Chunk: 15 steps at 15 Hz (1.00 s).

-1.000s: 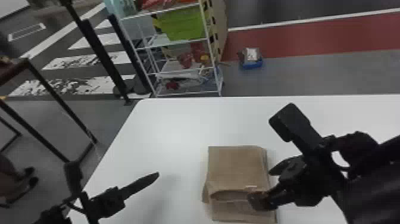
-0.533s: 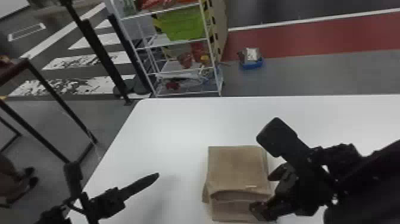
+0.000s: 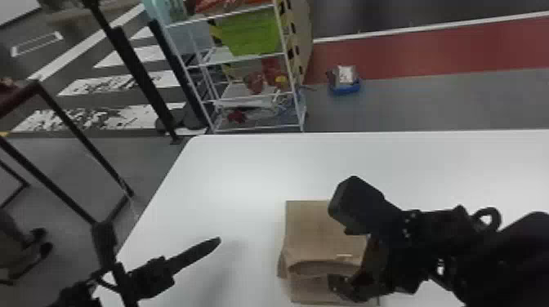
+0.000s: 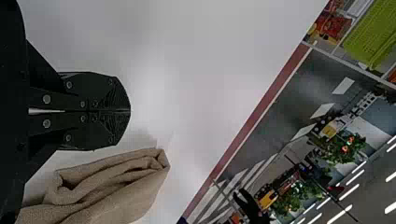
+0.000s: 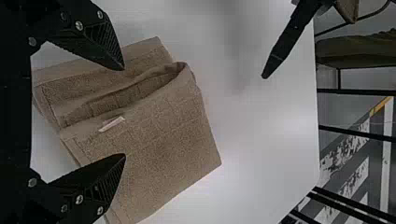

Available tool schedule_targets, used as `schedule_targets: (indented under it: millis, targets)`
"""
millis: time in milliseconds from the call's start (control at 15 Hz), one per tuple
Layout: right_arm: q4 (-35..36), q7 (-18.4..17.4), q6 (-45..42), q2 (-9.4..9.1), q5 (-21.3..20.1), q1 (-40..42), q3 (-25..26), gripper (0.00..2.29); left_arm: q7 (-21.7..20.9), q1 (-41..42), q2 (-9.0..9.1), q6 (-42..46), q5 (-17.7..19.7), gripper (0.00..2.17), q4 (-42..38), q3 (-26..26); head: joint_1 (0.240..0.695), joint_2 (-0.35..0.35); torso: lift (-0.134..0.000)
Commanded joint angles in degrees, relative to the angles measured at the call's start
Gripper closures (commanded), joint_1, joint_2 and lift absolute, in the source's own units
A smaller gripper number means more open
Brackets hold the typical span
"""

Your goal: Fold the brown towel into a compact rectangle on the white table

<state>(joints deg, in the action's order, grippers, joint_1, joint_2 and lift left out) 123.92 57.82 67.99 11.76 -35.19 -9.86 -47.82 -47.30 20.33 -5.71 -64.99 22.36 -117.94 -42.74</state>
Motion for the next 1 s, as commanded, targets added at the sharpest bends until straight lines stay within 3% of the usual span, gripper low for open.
schedule_targets:
  millis: [0, 267, 533, 933]
  targets:
    - [-0.2, -0.3, -6.0, 0.64, -0.9, 1.0, -0.1, 0.26, 0.1, -0.1, 0.00, -0.2, 0.0, 1.91, 0.0, 0.0, 0.695, 0.350, -0.124]
    - [-1.9, -1.2, -20.0, 1.08, -2.9, 4.9, 0.4, 0.28, 0.4, -0.6, 0.00, -0.4, -0.3, 1.91, 0.1, 0.3, 0.695, 0.350, -0.124]
    - [-2.7, 0.1, -19.9, 0.81, -6.7, 5.5, 0.0, 0.35, 0.7, -0.7, 0.00, -0.4, -0.6, 1.91, 0.1, 1.0, 0.695, 0.350, -0.124]
    - [-2.4, 7.0, -19.3, 1.34, -15.1, 8.0, -2.5, 0.35, 1.3, -2.1, -0.17, -0.4, -2.3, 1.91, 1.5, 1.4, 0.695, 0.350, -0.124]
